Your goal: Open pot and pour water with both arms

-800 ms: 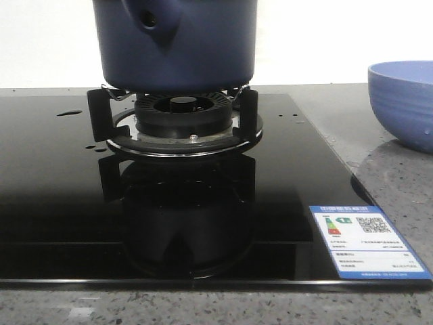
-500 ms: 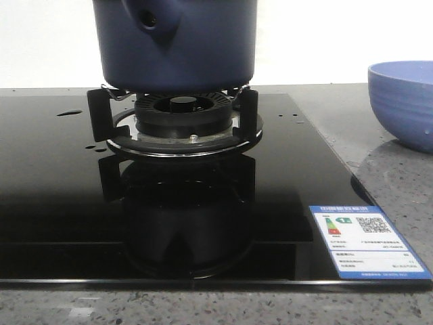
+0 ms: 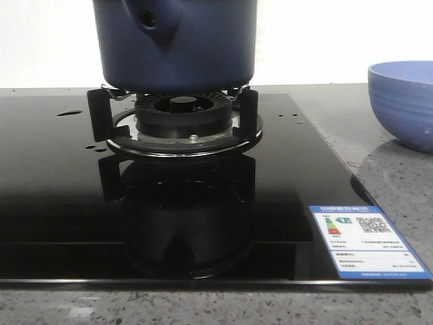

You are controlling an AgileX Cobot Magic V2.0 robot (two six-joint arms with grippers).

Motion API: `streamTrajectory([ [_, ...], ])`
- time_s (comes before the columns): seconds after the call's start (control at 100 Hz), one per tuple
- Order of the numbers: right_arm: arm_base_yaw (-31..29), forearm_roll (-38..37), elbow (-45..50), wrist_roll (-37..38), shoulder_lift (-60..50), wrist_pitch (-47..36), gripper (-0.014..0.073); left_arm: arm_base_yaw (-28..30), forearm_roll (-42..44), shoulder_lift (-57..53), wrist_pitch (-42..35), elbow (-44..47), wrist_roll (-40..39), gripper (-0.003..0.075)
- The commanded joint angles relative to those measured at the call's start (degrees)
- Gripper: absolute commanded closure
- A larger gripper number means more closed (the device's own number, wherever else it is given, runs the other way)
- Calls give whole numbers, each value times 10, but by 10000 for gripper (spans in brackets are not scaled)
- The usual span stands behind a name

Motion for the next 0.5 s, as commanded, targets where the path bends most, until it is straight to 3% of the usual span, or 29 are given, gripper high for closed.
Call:
streamTrajectory([
  [0.0,-4,-1,14,-2,-10,-42,651,-4,-5,-14,-42,19,-4,739],
  [0.12,-4,23,14,-2,-10,-42,651,-4,-6,-14,-49,19,-4,739],
  [0.24,-4,105,14,-2,-10,-42,651,-4,-8,-14,-63,19,-4,739],
  [0.49,-4,169,14,-2,-10,-47,651,-4,-111,-14,-77,19,-4,739],
])
